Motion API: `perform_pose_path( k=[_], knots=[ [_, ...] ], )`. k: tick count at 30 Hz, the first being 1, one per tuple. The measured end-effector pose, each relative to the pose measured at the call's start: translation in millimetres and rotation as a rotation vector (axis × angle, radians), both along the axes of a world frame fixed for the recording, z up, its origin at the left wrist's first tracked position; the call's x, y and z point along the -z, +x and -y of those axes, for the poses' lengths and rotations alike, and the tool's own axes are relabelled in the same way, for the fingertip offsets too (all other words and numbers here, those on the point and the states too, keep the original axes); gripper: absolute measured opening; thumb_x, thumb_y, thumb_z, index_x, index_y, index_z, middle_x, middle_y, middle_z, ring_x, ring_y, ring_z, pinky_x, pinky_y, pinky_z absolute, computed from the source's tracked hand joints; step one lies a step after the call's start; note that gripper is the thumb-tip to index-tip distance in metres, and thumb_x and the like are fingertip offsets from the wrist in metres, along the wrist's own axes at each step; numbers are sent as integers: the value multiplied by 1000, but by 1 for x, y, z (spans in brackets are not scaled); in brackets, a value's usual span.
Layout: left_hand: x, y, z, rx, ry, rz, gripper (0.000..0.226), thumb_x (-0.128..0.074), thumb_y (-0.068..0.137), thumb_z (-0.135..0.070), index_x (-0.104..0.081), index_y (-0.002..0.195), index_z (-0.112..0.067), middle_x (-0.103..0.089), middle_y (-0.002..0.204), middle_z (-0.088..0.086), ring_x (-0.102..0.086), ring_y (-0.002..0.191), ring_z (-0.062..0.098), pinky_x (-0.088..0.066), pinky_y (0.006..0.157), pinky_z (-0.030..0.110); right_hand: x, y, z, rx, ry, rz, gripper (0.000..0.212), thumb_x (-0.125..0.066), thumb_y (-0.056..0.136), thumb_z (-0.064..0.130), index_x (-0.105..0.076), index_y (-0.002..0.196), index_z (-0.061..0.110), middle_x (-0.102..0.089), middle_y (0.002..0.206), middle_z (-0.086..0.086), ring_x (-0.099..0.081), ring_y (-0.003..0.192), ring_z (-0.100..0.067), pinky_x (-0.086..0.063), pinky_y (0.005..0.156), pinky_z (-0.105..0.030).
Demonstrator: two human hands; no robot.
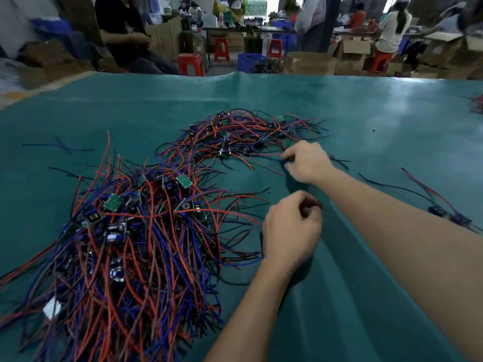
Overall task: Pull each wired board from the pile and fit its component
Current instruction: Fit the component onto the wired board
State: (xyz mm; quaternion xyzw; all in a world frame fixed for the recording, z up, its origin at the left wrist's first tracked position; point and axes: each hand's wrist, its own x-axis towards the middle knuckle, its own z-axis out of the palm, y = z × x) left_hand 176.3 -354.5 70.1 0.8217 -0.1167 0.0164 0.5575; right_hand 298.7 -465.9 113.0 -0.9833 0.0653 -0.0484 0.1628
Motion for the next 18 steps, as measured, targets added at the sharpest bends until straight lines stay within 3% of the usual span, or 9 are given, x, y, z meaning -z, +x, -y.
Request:
perform_pose_path(
  k=[5, 7, 9, 12, 14, 16, 18],
  knots=[
    [2, 0, -1, -15, -47, -15, 18, -53, 78, -30, -68, 87, -27, -74, 77, -8, -69, 82, 19, -56, 79, 40, -12, -15, 29, 64, 116, 162, 24, -70, 80, 4, -78, 80, 27, -78, 92, -6, -71, 90, -24, -56, 82, -30],
    [1, 1, -1, -27, -67, -18, 17, -53, 79, -28, -68, 86, -26, -74, 76, -8, -69, 81, 18, -56, 78, 39, -22, -29, 44, 116, 283, 215, 25, -72, 77, 0, -71, 73, 25, -77, 84, -10, -67, 73, -21, -57, 70, -31],
    [1, 0, -2, -37, -92, -8, 16, -53, 80, -26, -67, 86, -24, -74, 74, -9, -69, 79, 16, -56, 78, 39, -31, -51, 56, 186, 543, 260, 28, -74, 76, -6, -64, 75, 20, -75, 83, -16, -64, 64, -25, -58, 63, -37],
    [2, 1, -1, -29, -125, -1, 12, -55, 87, -28, -66, 87, -23, -74, 73, -13, -70, 73, 10, -56, 80, 38, -35, -91, 58, 255, 976, 331, 25, -69, 81, -14, -59, 83, 9, -67, 77, -19, -65, 51, -18, -54, 49, -27],
    [0, 1, 0, -4, -143, -2, 20, -54, 93, -37, -67, 90, -23, -76, 76, -13, -70, 75, 8, -56, 83, 39, -29, -120, 47, 310, 1226, 391, 19, -66, 83, -15, -61, 86, 3, -64, 71, -15, -68, 51, -15, -54, 50, -21],
    [-2, -1, 0, 29, -172, -8, 36, -48, 93, -49, -70, 90, -21, -77, 79, -9, -72, 81, 17, -56, 84, 44, -15, -143, 31, 305, 1371, 387, 17, -65, 84, -15, -63, 91, 0, -67, 68, -11, -71, 57, -18, -56, 54, -22],
    [-1, 0, 1, 51, -161, 6, 45, -45, 91, -56, -71, 91, -19, -76, 83, -2, -71, 87, 27, -56, 84, 47, 1, -159, 14, 241, 1387, 308, 22, -66, 83, -15, -65, 97, 2, -72, 69, -6, -71, 61, -19, -58, 58, -26]
  ],
)
